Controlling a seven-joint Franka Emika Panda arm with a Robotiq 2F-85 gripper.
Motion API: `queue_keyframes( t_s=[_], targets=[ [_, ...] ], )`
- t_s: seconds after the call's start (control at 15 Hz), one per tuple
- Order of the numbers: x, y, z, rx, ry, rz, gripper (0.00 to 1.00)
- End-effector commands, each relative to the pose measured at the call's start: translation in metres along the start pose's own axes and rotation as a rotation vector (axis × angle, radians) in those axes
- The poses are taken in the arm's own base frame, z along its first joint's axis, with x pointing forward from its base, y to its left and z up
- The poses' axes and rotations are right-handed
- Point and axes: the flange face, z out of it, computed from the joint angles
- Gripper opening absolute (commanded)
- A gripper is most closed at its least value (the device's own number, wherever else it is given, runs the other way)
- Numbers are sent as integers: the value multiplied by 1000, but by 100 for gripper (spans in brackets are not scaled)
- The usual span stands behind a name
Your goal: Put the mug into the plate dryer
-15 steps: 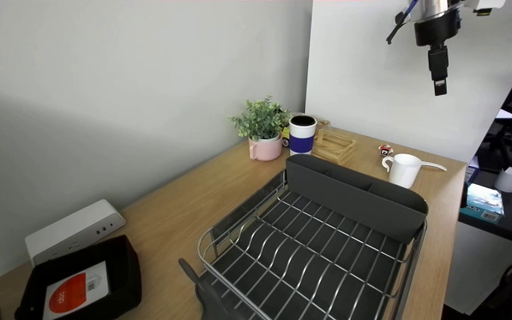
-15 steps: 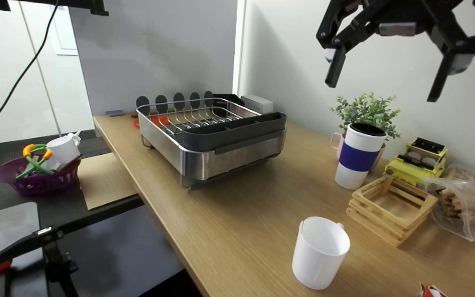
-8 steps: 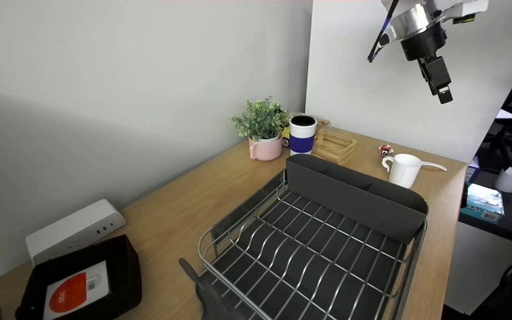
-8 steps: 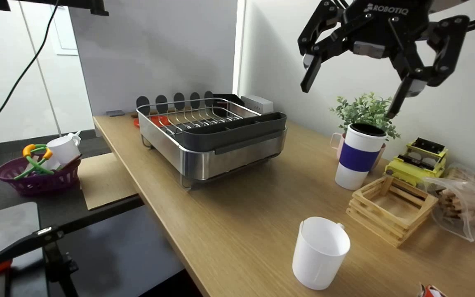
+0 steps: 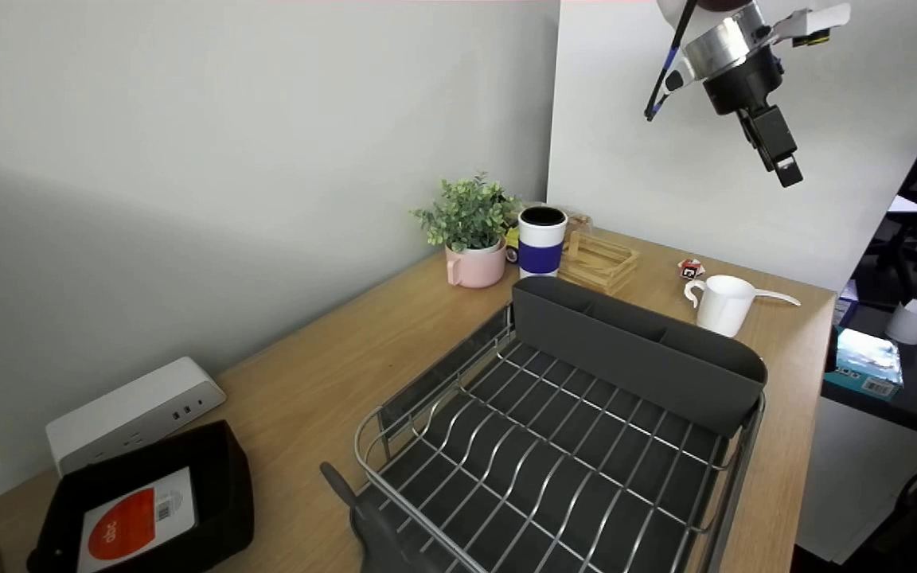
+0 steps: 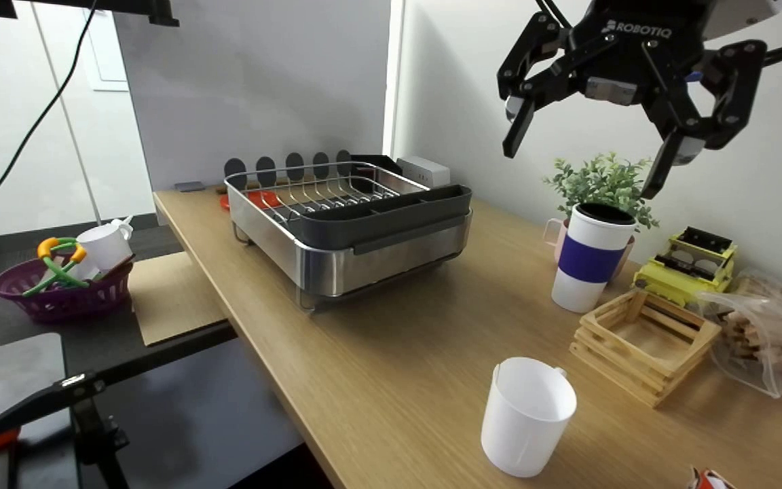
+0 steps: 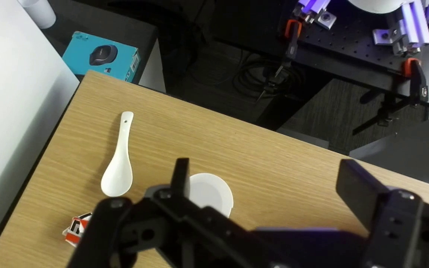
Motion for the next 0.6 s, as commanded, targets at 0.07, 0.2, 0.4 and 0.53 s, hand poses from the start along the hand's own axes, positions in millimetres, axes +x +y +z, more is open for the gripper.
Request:
queue_keyframes(
  t_s=[0.07,0.2,0.4,0.53],
  targets=[
    [26,12,12,-12,65,-37,100],
    [46,20,24,4,157,-68,100],
    [78,26,51,57,304,-92,100],
    [93,29,71,97,367,-94,100]
  ],
)
